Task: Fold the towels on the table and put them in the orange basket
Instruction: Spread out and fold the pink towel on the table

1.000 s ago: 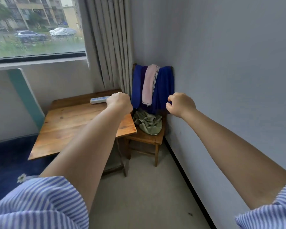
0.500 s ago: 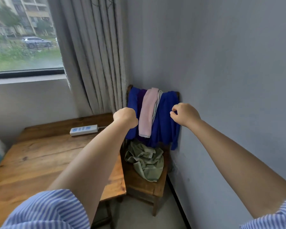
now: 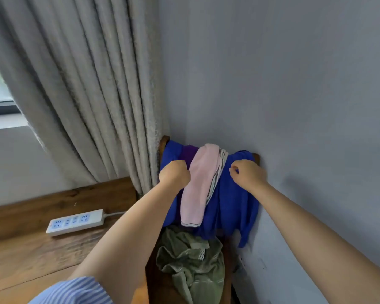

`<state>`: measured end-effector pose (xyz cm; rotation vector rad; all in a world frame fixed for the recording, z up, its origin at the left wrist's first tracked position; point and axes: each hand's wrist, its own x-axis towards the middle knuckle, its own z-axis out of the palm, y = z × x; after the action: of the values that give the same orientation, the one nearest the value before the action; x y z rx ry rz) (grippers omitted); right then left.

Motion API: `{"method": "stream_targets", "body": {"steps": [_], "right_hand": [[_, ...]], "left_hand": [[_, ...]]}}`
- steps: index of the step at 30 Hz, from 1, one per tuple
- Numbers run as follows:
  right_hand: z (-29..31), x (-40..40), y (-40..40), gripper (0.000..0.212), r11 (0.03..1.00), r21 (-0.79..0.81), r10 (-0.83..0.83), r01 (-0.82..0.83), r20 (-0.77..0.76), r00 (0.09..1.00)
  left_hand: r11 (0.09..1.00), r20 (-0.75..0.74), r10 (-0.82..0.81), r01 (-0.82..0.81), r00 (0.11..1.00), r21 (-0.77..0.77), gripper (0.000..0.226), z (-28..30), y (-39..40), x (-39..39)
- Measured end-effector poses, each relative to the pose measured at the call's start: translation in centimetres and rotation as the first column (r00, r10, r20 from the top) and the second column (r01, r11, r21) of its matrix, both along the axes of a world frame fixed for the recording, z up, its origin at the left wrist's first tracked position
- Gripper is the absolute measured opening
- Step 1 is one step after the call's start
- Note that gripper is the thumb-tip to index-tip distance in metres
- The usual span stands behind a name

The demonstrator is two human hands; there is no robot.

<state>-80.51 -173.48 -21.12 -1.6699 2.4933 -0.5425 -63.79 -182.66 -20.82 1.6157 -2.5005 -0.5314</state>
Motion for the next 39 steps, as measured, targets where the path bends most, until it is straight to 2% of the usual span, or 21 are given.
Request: {"method": "stream_targets", "body": {"steps": [4, 7, 10, 14, 17, 18, 21, 24, 26, 30, 33, 35, 37, 39], "right_hand": [[-1.3, -1.4, -5.7, 0.032, 0.996, -0.048, -0.068, 0.073, 0.113, 0.991], [-2.4, -2.0, -8.3, 0.042, 0.990, -0.065, -0.116, 0.126, 0.142, 0.983], [-3.7, -2.7, -10.3, 0.043, 0.983, -0.033, -0.172, 0.179, 0.149, 0.974], [-4.6, -3.4, -11.8, 0.028, 0.975, -0.039, -0.214, 0.221, 0.129, 0.968], [-5.3, -3.9, -11.6, 0.028, 0.980, -0.052, -0.185, 0.193, 0.120, 0.975], [-5.4, -3.9, -11.5, 0.034, 0.979, -0.060, -0.188, 0.197, 0.134, 0.973], [-5.3, -4.1, -11.6, 0.047, 0.962, -0.104, -0.222, 0.251, 0.230, 0.948], [-4.6, -4.3, -11.4, 0.032, 0.950, -0.116, -0.244, 0.291, 0.309, 0.919], [-3.8, -4.4, -11.5, 0.024, 0.945, -0.161, -0.218, 0.284, 0.335, 0.917], [-0.4, -4.5, -11.1, 0.025, 0.899, -0.367, -0.099, 0.240, 0.363, 0.926], [2.9, -3.9, -10.4, 0.017, 0.817, -0.529, 0.001, 0.229, 0.398, 0.918], [5.0, -2.3, -9.9, 0.012, 0.784, -0.591, 0.082, 0.190, 0.402, 0.912], [6.8, 0.0, -9.6, 0.011, 0.762, -0.637, 0.167, 0.115, 0.366, 0.916], [8.6, 3.0, -9.1, 0.011, 0.730, -0.683, 0.277, 0.026, 0.330, 0.902]], "left_hand": [[0.999, -0.098, -0.014, 0.019, 0.995, 0.051, 0.029, -1.9, -6.2, -3.6], [0.993, -0.228, 0.045, -0.019, 0.973, 0.115, 0.032, -3.8, -8.8, -5.7], [0.994, -0.284, 0.039, -0.007, 0.958, 0.112, 0.031, -5.5, -10.4, -7.2], [0.999, -0.347, -0.030, 0.044, 0.937, 0.032, 0.028, -6.6, -11.0, -8.0], [0.997, -0.369, -0.064, 0.076, 0.927, 0.016, 0.028, -7.0, -10.5, -8.4], [0.997, -0.372, -0.065, 0.078, 0.926, 0.022, 0.029, -6.9, -10.3, -8.5], [0.996, -0.406, -0.011, 0.045, 0.914, 0.074, 0.031, -6.6, -10.1, -8.6], [0.992, -0.474, 0.064, -0.003, 0.878, 0.127, 0.038, -5.8, -9.9, -8.4], [0.994, -0.503, 0.056, -0.002, 0.862, 0.108, 0.045, -4.8, -9.7, -8.3], [0.996, -0.608, 0.083, -0.050, 0.789, 0.071, 0.045, -1.6, -8.7, -8.2], [0.994, -0.697, 0.084, -0.111, 0.712, 0.007, 0.035, 1.1, -7.4, -7.1], [0.983, -0.766, 0.130, -0.182, 0.630, 0.018, 0.028, 2.8, -6.2, -5.3], [0.969, -0.821, 0.172, -0.245, 0.544, 0.041, 0.019, 4.2, -4.9, -2.9], [0.944, -0.852, 0.171, -0.329, 0.495, -0.002, 0.011, 5.5, -3.8, 0.1]]}}
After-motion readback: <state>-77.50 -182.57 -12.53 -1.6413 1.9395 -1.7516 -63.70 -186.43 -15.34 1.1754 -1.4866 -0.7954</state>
